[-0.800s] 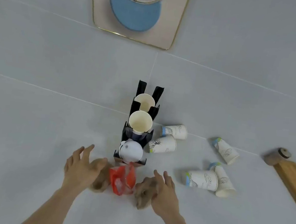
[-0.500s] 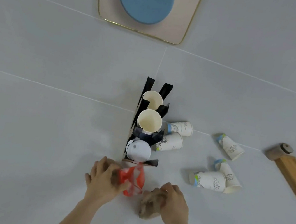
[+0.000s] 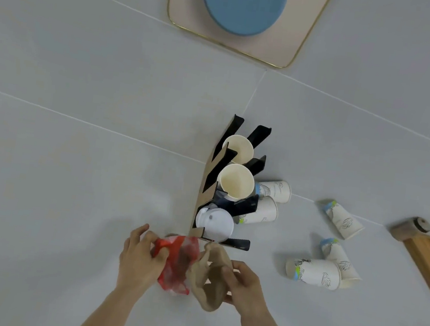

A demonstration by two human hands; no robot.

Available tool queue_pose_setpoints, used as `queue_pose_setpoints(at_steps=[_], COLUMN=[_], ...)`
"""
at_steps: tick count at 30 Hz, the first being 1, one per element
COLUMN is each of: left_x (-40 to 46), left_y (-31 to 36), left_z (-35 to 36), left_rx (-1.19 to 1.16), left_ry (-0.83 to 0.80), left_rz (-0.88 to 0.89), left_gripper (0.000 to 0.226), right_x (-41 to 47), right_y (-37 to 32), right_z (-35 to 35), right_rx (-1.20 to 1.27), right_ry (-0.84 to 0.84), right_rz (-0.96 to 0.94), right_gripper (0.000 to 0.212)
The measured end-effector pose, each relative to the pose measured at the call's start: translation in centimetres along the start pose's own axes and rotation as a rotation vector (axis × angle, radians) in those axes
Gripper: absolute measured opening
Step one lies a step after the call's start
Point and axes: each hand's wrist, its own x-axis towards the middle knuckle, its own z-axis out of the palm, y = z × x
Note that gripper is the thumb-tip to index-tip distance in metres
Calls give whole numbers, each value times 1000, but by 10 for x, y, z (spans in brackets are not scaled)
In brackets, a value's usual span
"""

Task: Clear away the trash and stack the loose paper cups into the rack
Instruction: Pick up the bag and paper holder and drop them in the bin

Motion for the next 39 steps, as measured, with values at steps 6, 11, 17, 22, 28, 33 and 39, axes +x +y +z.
queue_pose_setpoints(at_steps=[6, 11, 17, 22, 28, 33, 39], left_x=[3, 2, -16, -29, -51, -89, -149], left_y=[-5, -11, 2, -13, -4, 18, 23], left_z=[-17, -27, -29, -24, -23, -20, -10], left_rx=[-390, -530, -434, -543, -676, -727, -722], left_ry=[-129, -205, -248, -201, -55, 58, 219], left_rz=[-250, -298, -239, -313, -304, -304, -341], left_gripper=[37, 63, 63, 57, 52, 57, 54], right_x=[10, 16, 9, 4, 2, 0, -12], right_y=[-4, -7, -8, -10, -18, -24, -18], right_z=[57, 74, 73, 61, 42, 22, 16], right_rx=[-83, -134, 48, 112, 74, 32, -19], right_ry=[22, 49, -109, -202, -307, -336, -429], right_rz=[93, 139, 236, 230, 149, 48, -24], right_gripper=[11, 20, 48, 48, 31, 24, 17])
